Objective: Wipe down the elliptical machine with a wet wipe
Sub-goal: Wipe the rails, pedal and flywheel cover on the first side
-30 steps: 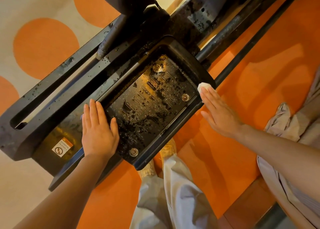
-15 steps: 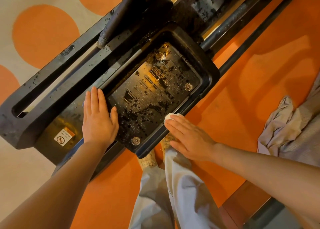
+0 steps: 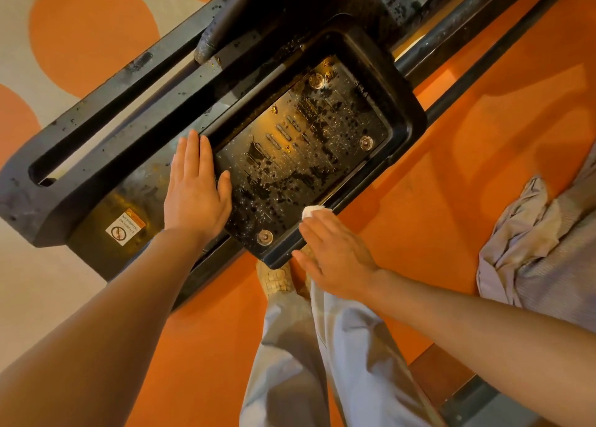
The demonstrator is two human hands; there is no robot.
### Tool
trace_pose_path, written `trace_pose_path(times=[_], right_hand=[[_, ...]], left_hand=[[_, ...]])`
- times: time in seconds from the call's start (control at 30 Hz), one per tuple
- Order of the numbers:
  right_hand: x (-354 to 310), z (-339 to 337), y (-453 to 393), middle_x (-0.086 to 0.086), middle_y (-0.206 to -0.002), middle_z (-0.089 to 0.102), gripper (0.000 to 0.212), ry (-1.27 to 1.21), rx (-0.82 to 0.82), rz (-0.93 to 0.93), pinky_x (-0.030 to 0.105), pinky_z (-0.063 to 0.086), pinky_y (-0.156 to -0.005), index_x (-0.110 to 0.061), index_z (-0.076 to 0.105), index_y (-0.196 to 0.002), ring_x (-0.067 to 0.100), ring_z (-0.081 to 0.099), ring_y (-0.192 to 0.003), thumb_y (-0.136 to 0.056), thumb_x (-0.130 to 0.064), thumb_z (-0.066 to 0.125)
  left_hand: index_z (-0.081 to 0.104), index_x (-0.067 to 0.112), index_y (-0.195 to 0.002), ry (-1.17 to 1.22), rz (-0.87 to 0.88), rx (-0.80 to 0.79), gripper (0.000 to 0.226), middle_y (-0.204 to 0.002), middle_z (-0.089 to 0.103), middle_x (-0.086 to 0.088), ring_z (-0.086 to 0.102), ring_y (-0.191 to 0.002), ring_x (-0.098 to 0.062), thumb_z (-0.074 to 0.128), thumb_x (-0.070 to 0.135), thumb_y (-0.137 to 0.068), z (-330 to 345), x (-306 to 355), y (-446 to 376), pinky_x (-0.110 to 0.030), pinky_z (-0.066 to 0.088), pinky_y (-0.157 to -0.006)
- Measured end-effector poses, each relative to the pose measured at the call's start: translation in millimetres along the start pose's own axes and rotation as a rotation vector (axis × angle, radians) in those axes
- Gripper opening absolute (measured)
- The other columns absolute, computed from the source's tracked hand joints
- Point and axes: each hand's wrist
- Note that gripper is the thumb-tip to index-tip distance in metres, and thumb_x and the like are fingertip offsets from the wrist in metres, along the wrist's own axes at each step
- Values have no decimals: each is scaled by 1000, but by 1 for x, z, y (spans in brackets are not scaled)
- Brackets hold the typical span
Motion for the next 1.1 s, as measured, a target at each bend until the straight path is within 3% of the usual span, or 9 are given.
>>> trace_pose_path(times=[0.17, 0.3, 0.63, 0.77, 0.97, 1.03, 1.1], right_hand=[[-43, 18, 3, 5, -117, 63, 54, -3, -26, -110, 36, 35, -108, -10, 63, -117, 22, 51, -117, -99, -48, 29], [-34, 13, -3, 6, -115, 62, 46, -58, -41, -164, 39, 39, -105, -9, 63, -115, 23, 52, -113, -101, -41, 33], [59, -31, -18, 8, -112, 62, 52, 93, 73, 126, 39, 36, -108, -7, 63, -115, 24, 51, -113, -101, -39, 25], [57, -32, -18, 11, -118, 62, 58, 99, 57, 177, 41, 38, -108, -3, 62, -121, 27, 49, -119, -99, -44, 28], [-2, -6, -7, 11, -112, 64, 48, -119, 27, -41, 38, 48, -96, -4, 65, -113, 27, 53, -113, -96, -41, 40], [-19, 9, -5, 13, -112, 64, 37, -188, 33, -161, 35, 45, -102, -1, 65, -111, 27, 54, -113, -95, -31, 49], [-32, 19, -6, 14, -112, 64, 27, -240, 27, -276, 25, 31, -110, 1, 65, -110, 26, 53, -113, -92, -19, 58]], left_hand=[[7, 8, -158, 22, 5, 8, 64, -166, -1, -9, -7, -152, -23, 35, 35, -106, 1, -2, 1, -35, -2, -123], [7, 9, -158, 10, 37, -4, 65, -166, -2, -8, -7, -152, -22, 34, 36, -106, -2, -8, 1, -35, -1, -123], [9, 8, -158, 8, 86, -21, 64, -166, -1, -8, -6, -153, -22, 33, 38, -106, -5, -14, 1, -34, -1, -123], [11, 7, -158, 8, 93, -8, 64, -166, 0, -9, -4, -153, -22, 33, 37, -106, -3, -16, 1, -33, -2, -121], [11, 7, -158, 33, 84, -2, 64, -166, 1, -9, -5, -153, -22, 33, 37, -106, -3, -13, 0, -35, -1, -123], [11, 7, -158, 28, 93, 1, 63, -166, 1, -9, -4, -153, -23, 33, 36, -106, -3, -15, 1, -35, -1, -123], [12, 6, -158, 23, 105, 5, 62, -166, 1, -10, -4, -153, -23, 33, 35, -107, -3, -16, 1, -33, -2, -122]])
Point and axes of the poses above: each hand's wrist, its own y-axis away from the middle knuckle, its own z-axis out of the palm, x = y × z
